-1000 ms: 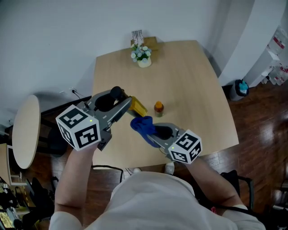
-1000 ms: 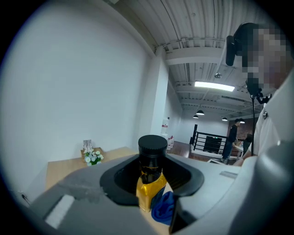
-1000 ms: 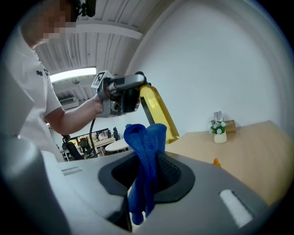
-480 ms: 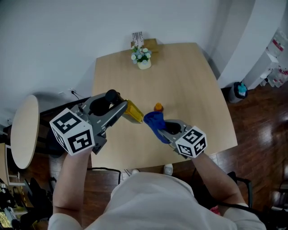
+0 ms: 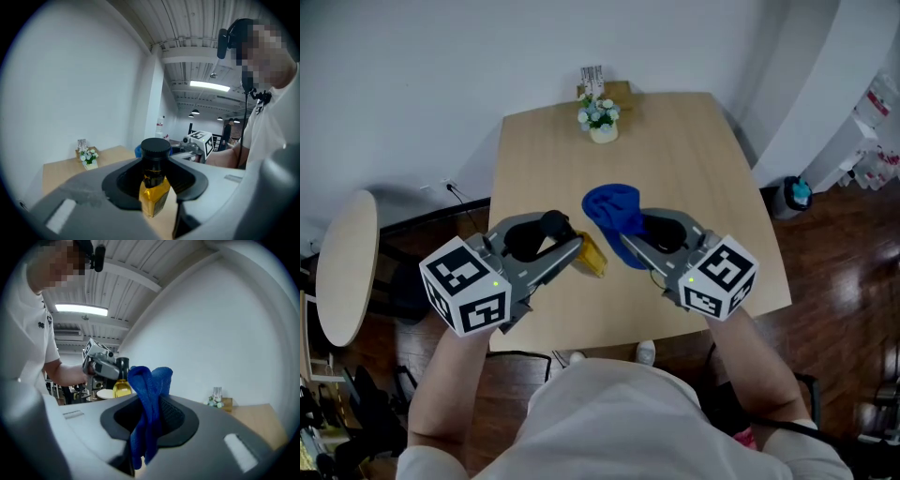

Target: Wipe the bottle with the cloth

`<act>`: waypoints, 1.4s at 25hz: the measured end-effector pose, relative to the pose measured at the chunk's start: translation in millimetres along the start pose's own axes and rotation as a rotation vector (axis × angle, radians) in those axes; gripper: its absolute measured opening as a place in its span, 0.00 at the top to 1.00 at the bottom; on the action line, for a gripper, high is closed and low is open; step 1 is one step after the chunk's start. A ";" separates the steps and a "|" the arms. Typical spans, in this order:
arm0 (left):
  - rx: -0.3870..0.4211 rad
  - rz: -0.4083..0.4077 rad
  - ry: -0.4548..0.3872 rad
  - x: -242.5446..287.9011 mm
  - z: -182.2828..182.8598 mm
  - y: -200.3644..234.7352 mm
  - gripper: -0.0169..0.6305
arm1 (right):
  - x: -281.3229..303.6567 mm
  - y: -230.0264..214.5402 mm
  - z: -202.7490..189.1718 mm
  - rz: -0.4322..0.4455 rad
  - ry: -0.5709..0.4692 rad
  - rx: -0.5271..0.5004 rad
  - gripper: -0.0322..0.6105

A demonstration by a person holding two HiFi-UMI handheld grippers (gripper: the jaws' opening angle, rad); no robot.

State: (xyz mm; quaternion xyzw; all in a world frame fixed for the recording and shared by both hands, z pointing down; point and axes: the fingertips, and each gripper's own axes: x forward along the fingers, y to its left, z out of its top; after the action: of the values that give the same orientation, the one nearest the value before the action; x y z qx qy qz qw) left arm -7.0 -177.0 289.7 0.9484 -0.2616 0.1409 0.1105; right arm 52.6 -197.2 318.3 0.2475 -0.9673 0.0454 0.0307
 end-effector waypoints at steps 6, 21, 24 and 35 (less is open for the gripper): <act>-0.005 -0.029 -0.003 -6.4 -7.0 -9.6 0.73 | 17.5 32.8 13.5 0.077 0.001 -0.053 0.80; -0.009 -0.056 -0.071 -49.8 17.7 7.0 0.73 | 58.1 27.2 -111.7 0.008 0.218 0.190 0.81; 0.007 -0.054 -0.105 -53.0 31.0 -3.2 0.73 | 52.0 24.7 -135.4 -0.024 0.201 0.347 0.81; 0.046 -0.043 -0.085 -56.9 24.5 8.7 0.73 | 76.0 71.5 -135.9 0.036 0.201 0.414 0.81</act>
State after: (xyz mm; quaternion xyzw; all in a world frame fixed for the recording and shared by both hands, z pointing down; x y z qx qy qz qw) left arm -53.3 -164.8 249.5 0.9613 -0.2421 0.1043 0.0805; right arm -43.4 -156.9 454.5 0.2255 -0.9337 0.2679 0.0748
